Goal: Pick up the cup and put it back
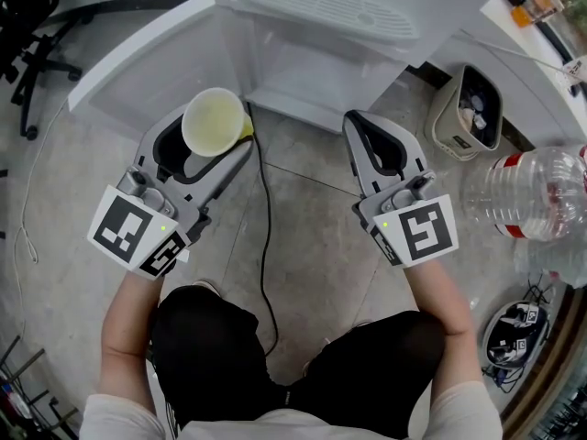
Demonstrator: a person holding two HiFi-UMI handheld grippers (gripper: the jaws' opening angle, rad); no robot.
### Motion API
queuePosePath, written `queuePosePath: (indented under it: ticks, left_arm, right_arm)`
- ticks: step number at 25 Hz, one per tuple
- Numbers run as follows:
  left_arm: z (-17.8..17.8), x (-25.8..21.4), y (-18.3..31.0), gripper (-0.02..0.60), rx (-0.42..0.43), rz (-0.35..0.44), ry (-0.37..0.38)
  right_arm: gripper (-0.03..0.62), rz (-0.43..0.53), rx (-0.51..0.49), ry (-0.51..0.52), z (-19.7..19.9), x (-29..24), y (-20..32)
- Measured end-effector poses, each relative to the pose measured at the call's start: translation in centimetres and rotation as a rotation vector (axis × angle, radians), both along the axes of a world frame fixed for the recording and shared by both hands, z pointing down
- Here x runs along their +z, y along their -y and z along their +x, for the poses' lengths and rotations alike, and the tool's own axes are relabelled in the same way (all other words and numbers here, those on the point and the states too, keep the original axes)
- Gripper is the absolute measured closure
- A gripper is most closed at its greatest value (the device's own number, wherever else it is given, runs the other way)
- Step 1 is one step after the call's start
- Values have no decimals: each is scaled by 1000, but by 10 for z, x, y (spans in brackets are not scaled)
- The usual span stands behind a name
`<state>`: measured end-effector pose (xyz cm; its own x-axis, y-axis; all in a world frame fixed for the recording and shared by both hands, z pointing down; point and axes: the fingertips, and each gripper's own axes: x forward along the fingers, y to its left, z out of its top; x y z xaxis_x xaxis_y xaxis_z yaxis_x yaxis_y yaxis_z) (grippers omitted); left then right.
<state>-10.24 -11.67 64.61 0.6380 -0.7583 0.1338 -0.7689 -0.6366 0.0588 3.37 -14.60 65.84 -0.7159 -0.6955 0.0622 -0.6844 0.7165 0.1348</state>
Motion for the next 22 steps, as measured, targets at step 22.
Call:
queuePosePath:
  ticks: [22]
  left_arm:
    - [47,55,32,260,48,-13,53]
  right_arm:
    - [574,-5,-7,-28,-1,5,-7]
